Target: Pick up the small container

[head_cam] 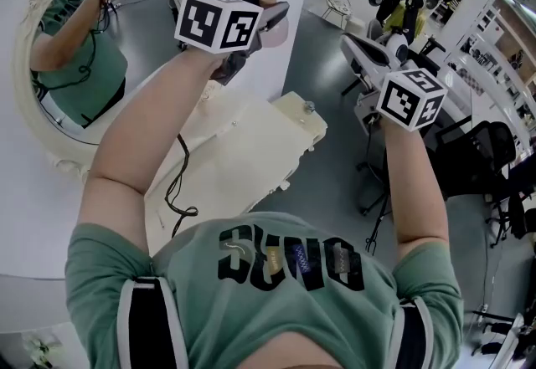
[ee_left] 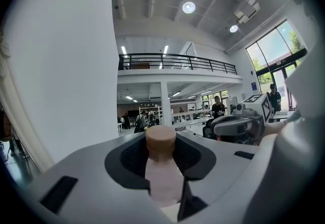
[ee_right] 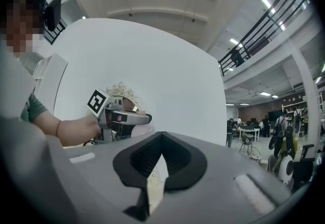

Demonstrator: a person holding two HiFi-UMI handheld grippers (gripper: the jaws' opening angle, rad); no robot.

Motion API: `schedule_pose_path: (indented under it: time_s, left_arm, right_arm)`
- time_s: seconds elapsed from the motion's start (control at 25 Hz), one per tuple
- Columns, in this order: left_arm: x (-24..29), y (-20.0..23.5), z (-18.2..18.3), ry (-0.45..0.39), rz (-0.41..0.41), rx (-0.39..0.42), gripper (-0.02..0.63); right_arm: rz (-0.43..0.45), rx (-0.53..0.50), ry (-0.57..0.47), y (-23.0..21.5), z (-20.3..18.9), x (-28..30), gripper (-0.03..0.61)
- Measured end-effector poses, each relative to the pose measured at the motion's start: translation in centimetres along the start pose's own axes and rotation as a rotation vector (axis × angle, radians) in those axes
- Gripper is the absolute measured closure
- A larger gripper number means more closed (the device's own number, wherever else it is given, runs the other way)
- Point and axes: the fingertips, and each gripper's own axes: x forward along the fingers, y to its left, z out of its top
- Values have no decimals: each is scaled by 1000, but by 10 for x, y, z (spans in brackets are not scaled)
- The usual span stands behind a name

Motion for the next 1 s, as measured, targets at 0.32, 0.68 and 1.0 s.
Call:
schedule_pose_path:
  time_s: [0.32, 0.68, 1.0]
  left_arm:
    - [-2, 0, 0, -3, -6, -12, 489]
    - [-3, 0, 1, -3, 3, -3, 489]
    - [-6, -1, 5, -5, 5, -1, 489]
  right_arm:
    - [-9, -36, -4, 4, 4, -1, 571]
    - [1, -44, 4, 6, 2, -1, 571]
    - [8, -40, 3, 9, 6, 0, 571]
